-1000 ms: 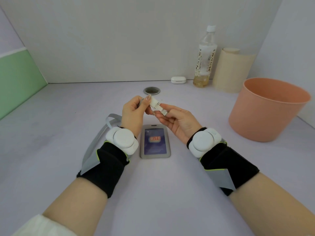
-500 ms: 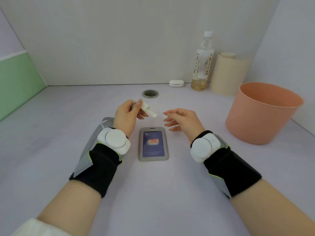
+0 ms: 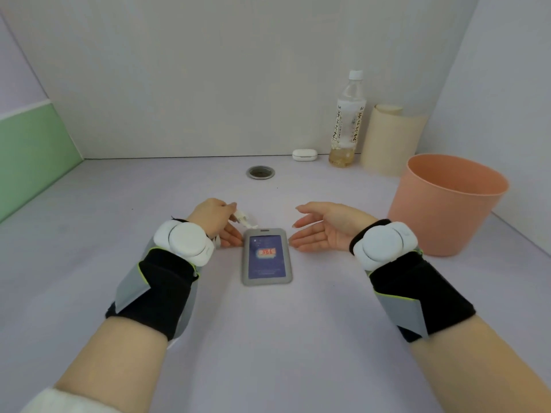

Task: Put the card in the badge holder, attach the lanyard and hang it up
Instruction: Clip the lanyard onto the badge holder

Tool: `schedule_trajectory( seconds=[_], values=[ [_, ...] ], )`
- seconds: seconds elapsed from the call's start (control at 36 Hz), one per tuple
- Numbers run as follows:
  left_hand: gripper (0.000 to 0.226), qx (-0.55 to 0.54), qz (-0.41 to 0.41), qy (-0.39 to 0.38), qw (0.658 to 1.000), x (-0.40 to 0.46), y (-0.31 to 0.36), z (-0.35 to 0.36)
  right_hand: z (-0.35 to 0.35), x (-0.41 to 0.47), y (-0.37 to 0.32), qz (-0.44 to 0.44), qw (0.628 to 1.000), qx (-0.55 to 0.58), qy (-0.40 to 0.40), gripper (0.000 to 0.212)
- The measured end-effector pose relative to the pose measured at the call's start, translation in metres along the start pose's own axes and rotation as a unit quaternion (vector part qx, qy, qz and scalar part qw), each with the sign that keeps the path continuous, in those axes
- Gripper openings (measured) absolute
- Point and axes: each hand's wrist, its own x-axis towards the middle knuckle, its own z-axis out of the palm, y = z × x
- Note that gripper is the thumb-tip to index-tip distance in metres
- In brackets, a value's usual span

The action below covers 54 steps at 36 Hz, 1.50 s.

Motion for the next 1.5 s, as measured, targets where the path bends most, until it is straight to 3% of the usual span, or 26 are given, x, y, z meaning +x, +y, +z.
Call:
schedule_trajectory(
  seconds=[0.39, 0.5, 0.61, 0.81, 0.94, 1.06, 1.36, 1.5],
  values=[
    [0.034, -0.05, -0.035, -0.031, 0.998, -0.005, 0.003, 0.003, 0.01, 0.011, 0.012, -0.033, 0.999, 0.028, 0.016, 0.002],
    [0.034, -0.075, -0.031, -0.047, 0.996, -0.003, 0.002, 0.003, 0.015, 0.015, 0.015, -0.064, 0.997, -0.005, 0.034, 0.008],
    [0.032, -0.083, 0.008, -0.047, 0.995, -0.002, 0.002, 0.008, 0.019, 0.018, 0.018, -0.095, 0.994, -0.034, 0.051, 0.015],
    [0.023, -0.138, 0.121, 0.05, 0.982, 0.004, 0.001, 0.007, 0.019, 0.022, 0.023, -0.165, 0.985, 0.002, 0.057, 0.006],
    [0.022, -0.184, 0.17, 0.069, 0.966, 0.002, 0.008, 0.005, 0.02, 0.025, 0.024, -0.212, 0.974, 0.014, 0.079, 0.009],
    [0.015, -0.198, 0.184, 0.052, 0.961, -0.004, 0.014, 0.007, 0.022, 0.017, 0.019, -0.234, 0.968, 0.071, 0.064, 0.008],
    [0.018, -0.173, 0.146, -0.04, 0.973, -0.013, 0.024, 0.014, 0.028, 0.012, 0.014, -0.3, 0.949, 0.014, 0.094, 0.008],
    [0.019, -0.158, 0.149, -0.042, 0.975, -0.009, 0.022, 0.009, 0.028, 0.011, 0.014, -0.311, 0.947, 0.01, 0.085, 0.009]
  ],
)
